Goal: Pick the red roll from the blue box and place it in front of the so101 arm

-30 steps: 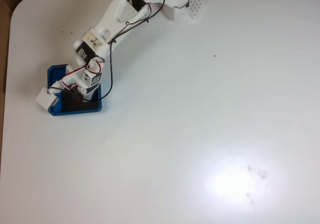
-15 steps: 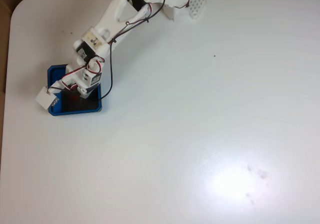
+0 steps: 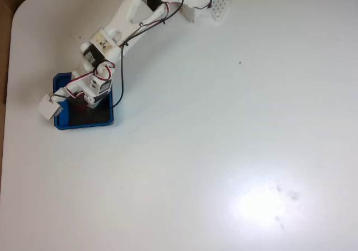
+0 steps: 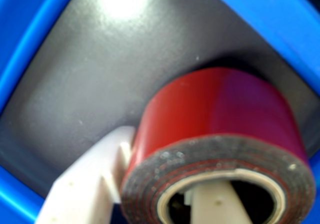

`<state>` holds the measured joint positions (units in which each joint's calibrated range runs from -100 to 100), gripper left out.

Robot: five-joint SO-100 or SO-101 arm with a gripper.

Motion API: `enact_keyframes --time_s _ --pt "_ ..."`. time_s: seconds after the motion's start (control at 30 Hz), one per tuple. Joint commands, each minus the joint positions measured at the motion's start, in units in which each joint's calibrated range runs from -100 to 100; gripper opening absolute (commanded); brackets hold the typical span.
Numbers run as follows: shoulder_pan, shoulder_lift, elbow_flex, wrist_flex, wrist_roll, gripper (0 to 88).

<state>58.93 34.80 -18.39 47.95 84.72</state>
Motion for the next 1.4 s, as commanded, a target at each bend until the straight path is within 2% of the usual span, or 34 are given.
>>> enact_keyframes --time_s 0.0,1.07,1.37 --pt "0.62 -6.79 -3.00 0.24 -0.06 0.5" --pt "-0.16 -30.12 0.24 0.40 0.56 0.8" --pt "-7.78 -40.49 10.93 0.40 0.65 0.9"
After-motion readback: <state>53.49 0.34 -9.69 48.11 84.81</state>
